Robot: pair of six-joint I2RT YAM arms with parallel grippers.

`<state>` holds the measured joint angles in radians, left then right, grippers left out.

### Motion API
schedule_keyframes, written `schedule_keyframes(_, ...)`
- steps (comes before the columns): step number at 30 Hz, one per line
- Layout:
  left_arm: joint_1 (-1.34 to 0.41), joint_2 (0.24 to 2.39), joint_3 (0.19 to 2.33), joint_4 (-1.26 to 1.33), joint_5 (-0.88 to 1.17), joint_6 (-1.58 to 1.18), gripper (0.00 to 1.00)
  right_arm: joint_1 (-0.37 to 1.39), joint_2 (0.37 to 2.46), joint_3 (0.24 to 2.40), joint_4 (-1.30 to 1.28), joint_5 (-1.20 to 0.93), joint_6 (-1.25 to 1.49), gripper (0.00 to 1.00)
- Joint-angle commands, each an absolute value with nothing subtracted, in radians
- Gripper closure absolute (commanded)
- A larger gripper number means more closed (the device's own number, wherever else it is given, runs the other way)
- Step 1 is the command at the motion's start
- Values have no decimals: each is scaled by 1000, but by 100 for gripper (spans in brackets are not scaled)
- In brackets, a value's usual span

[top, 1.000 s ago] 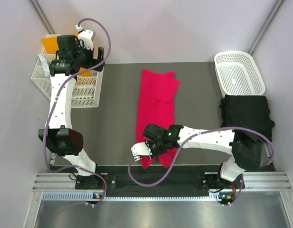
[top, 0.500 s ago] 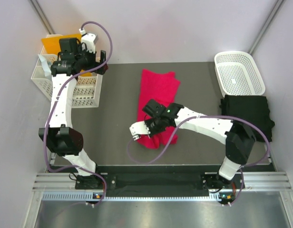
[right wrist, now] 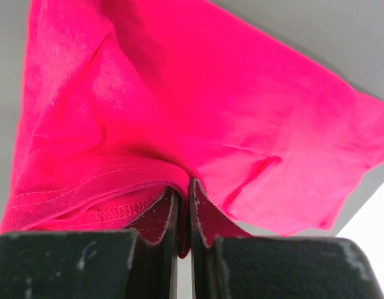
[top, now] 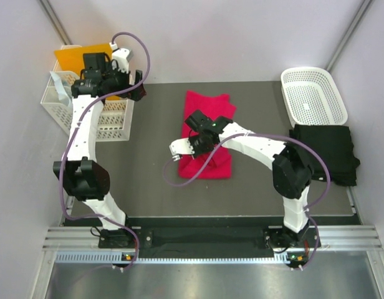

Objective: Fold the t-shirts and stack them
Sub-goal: Fold the tshirt

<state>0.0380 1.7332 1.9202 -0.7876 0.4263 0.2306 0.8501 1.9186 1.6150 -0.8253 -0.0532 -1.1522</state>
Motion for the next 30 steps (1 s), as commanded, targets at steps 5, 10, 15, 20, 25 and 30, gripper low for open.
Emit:
schedule_keyframes(5, 41, 1763, 1936, -790, 463, 239, 1, 804, 1965, 1784, -798, -29, -1195, 99)
schedule_keyframes(10, 43, 1770, 1940, -790, 469, 238, 1, 796, 1990, 1792, -775, -18, -1203, 98)
schedule_keyframes(15, 41, 1775, 1945, -790, 463, 241, 1, 795, 2017, 1790, -739, -14, -1201, 97)
schedule_keyframes(20, 41, 1773, 1941, -792, 463, 241, 1, 790, 2033, 1778, -700, -5, -1186, 92)
schedule_keyframes(25, 43, 1772, 1928, -790, 460, 241, 1, 784, 2039, 1756, -658, 20, -1172, 91)
schedule_keyframes(30, 44, 1772, 1919, -790, 462, 241, 1, 781, 2046, 1727, -566, 83, -1131, 54)
